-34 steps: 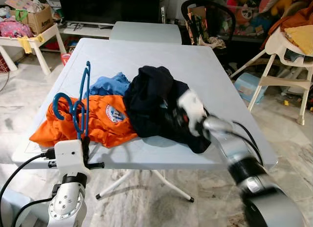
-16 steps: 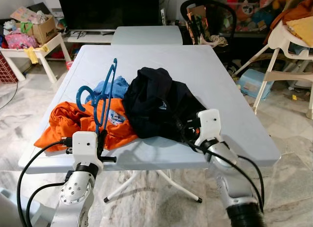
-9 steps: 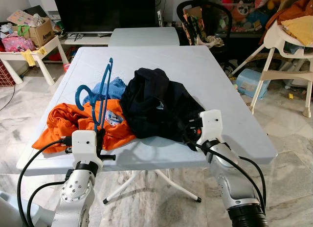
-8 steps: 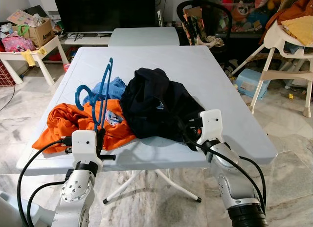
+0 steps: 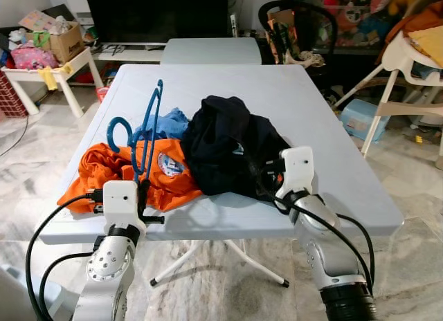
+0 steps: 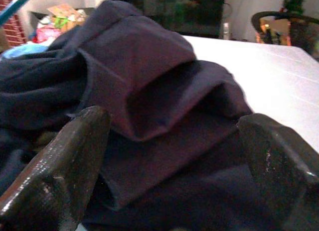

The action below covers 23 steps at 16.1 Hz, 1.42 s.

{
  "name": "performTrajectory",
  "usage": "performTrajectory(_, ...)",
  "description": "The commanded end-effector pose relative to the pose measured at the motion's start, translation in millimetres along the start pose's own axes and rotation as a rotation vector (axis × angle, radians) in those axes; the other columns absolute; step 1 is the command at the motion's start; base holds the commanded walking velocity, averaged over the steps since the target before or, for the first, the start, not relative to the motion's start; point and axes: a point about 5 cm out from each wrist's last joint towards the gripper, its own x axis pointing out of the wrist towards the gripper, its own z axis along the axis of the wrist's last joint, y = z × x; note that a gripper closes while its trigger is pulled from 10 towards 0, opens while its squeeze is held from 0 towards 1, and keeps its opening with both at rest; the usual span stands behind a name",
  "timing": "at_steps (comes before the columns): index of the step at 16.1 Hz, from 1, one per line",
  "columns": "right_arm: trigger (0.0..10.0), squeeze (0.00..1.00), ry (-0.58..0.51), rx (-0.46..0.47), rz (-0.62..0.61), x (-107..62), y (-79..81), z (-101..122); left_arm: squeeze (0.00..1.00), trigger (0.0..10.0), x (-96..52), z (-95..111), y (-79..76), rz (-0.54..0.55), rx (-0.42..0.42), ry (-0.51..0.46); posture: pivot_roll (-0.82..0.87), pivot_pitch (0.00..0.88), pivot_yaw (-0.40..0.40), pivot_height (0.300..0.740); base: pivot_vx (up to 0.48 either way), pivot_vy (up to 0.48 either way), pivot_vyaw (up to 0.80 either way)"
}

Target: Hang hanger

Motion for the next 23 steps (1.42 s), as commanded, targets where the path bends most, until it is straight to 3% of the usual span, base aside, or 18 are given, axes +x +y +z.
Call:
performTrajectory(1, 10.0, 1.0, -0.017, 0.003, -0.013, 0.3, -2.1, 4.7, 0.0, 10.0, 1.5, 1.0, -0.7, -0.002, 0.002, 0.005, -0.03, 0.0, 0.005, 0.74, 0.0, 0.274, 0.0)
performTrajectory(23, 10.0, 0.92, -0.02, -0.005, 0.001, 4.0, 2.2, 6.5, 0.0, 10.0, 0.5, -3.0, -3.6, -0.012, 0.016, 0.021, -0.02, 0.0, 0.002, 0.74, 0.0, 0.373, 0.0)
